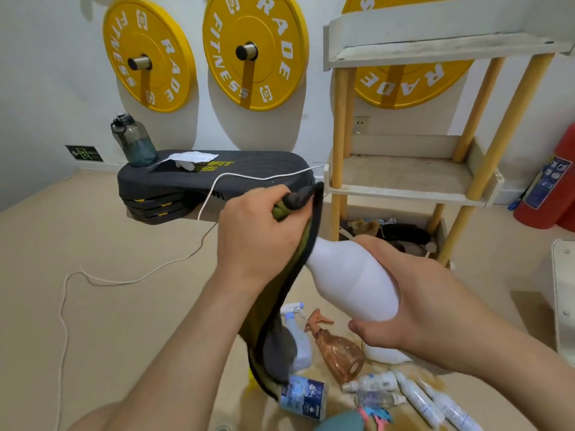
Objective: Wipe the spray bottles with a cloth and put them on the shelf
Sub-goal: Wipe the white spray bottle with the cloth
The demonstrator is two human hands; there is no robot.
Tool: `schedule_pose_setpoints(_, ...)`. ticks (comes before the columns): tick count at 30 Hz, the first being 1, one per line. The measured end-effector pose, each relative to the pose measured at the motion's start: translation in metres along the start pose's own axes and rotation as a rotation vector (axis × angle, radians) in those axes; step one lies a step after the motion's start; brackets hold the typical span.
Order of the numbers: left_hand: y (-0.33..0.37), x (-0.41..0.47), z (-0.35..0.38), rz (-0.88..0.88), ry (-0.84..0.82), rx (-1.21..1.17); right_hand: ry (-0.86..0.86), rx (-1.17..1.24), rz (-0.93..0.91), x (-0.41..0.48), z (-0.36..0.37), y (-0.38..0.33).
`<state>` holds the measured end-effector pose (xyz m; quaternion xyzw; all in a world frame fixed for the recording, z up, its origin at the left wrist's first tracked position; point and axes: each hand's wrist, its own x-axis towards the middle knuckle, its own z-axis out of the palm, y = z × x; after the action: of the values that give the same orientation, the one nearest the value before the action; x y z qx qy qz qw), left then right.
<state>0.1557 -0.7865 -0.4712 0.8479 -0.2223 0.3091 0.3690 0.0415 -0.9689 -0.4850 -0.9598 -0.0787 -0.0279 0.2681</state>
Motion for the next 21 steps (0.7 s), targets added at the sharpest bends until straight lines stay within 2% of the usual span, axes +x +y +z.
schedule_pose_setpoints(3,0.001,0.003,-0.004,-0.078,-0.027,0.006,-0.023,-0.032,-0.002,0.001,0.001,-0.001)
schedule_pose_setpoints(5,0.004,0.005,-0.005,-0.220,-0.054,-0.025,-0.060,-0.012,0.008,0.002,-0.001,0.002)
schedule_pose_setpoints(8,0.001,0.013,-0.008,-0.590,-0.051,-0.324,-0.099,0.085,0.031,0.003,-0.002,0.010)
schedule_pose_setpoints(9,-0.001,0.013,-0.009,-0.613,-0.070,-0.382,-0.099,0.129,0.031,0.003,-0.001,0.011)
schedule_pose_setpoints(11,0.002,0.008,-0.011,-0.440,-0.171,-0.365,-0.093,0.223,0.031,0.003,0.001,0.013)
schedule_pose_setpoints(13,0.004,0.001,-0.007,-0.221,-0.249,-0.234,-0.097,0.278,0.033,0.002,0.002,0.013)
schedule_pose_setpoints(14,0.003,-0.002,-0.004,-0.166,-0.243,-0.164,-0.102,0.275,0.033,0.002,0.003,0.013)
schedule_pose_setpoints(19,0.000,0.000,0.001,-0.169,-0.047,0.049,-0.068,0.113,0.050,0.001,0.015,0.006)
schedule_pose_setpoints(21,0.005,0.003,-0.001,-0.316,0.017,-0.050,0.003,0.064,0.037,0.000,0.017,0.001)
